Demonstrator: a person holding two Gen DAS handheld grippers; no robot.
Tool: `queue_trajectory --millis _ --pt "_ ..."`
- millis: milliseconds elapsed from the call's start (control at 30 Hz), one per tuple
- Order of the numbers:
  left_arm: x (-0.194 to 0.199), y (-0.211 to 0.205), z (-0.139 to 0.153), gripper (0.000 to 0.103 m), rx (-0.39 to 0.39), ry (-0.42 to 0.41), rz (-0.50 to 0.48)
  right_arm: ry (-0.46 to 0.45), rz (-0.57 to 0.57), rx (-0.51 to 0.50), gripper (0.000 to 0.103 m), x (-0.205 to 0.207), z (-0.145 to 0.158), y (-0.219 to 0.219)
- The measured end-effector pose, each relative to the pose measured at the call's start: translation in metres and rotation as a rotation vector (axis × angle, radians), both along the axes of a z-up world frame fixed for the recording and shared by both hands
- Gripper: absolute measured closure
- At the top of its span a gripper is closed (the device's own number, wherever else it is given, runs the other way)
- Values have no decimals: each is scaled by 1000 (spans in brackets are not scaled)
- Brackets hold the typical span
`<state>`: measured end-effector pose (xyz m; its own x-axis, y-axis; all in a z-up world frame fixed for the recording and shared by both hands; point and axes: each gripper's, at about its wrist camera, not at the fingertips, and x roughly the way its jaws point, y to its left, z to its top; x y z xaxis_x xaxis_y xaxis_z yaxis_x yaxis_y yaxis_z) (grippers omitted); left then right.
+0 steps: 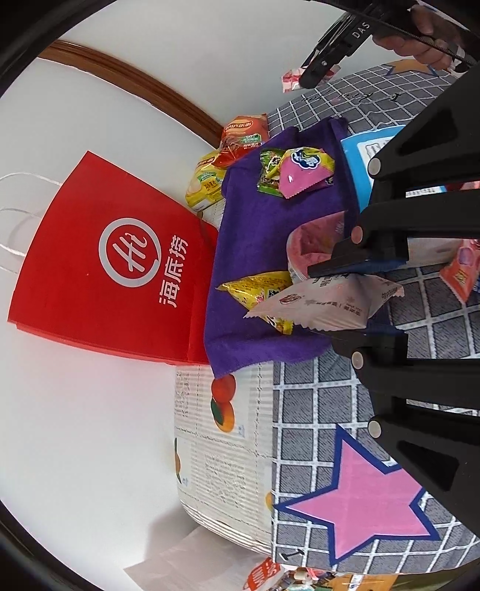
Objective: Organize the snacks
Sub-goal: 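Lower both packets onto the purple cloth and open both tools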
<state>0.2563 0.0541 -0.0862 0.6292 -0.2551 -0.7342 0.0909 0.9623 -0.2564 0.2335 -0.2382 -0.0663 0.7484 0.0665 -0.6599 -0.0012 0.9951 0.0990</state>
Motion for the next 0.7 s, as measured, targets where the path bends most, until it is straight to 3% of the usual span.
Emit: queue_trajectory --millis 700 --pt "51 -15 -40 82 44 81 -17 87 -26 -41 45 70 -48 -14"
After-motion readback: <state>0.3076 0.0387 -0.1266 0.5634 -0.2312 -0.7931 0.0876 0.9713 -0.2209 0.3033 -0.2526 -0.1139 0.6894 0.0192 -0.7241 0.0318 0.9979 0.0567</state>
